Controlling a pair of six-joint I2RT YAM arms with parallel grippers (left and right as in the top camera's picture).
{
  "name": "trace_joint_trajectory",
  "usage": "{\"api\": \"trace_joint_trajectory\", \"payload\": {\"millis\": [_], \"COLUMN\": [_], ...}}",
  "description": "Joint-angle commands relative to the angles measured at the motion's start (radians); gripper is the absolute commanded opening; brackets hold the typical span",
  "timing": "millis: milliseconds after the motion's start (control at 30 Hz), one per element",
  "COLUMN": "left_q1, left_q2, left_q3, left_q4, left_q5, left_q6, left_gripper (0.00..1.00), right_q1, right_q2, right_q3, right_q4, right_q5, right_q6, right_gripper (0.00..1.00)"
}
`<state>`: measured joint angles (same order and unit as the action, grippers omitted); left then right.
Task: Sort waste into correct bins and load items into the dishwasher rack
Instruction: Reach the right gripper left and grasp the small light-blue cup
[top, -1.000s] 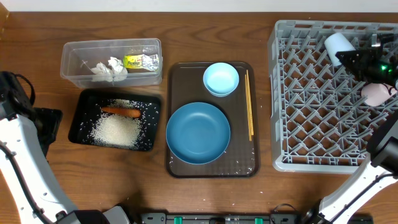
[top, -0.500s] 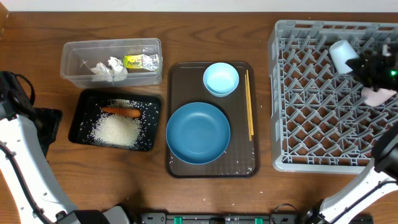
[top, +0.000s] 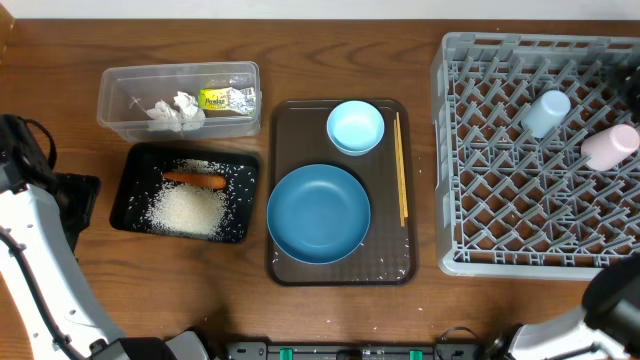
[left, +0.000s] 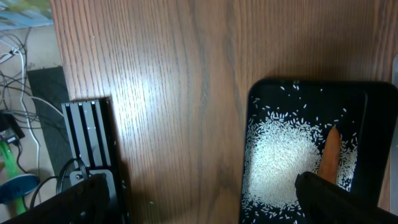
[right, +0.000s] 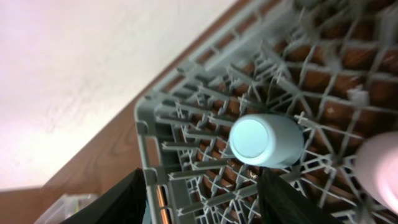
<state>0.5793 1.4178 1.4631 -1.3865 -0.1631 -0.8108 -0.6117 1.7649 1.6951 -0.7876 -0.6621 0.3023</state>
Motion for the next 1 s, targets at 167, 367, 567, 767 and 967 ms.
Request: {"api": "trace_joint_trajectory", "payload": {"millis": [167,367,567,767,967], "left_q1": [0.004,0.004,0.004,0.004,0.004], "left_q2": [0.004,0.004,0.004,0.004,0.004], "left_q3": [0.001,0.001,0.001,0.001,0.001], "left_q4": [-0.004,-0.004,-0.004,-0.004,-0.004], "left_q5": [-0.005,-0.005,-0.005,-0.005,-0.005], "left_q6": [0.006,0.006,0.006,0.006,0.006], "left_gripper": [0.98,0.98,0.98,0.98,0.98], "right_q1": [0.211,0.512,0.824,1.03,1.094], "right_q2": [-0.291,-0.359,-0.263,-0.018,0.231], "right_q3": [0.007,0.006,0.004,0.004,0.005], "right_q4": [-0.071,-0.113,-0.103,-0.021,0.134], "right_q5": [0.337,0.266,0.47,0.711,0.725], "right_q6": [0.05,0.048,0.011,0.008,0.007], "right_gripper": [0.57,0.99,0.96,0.9,0.88]}}
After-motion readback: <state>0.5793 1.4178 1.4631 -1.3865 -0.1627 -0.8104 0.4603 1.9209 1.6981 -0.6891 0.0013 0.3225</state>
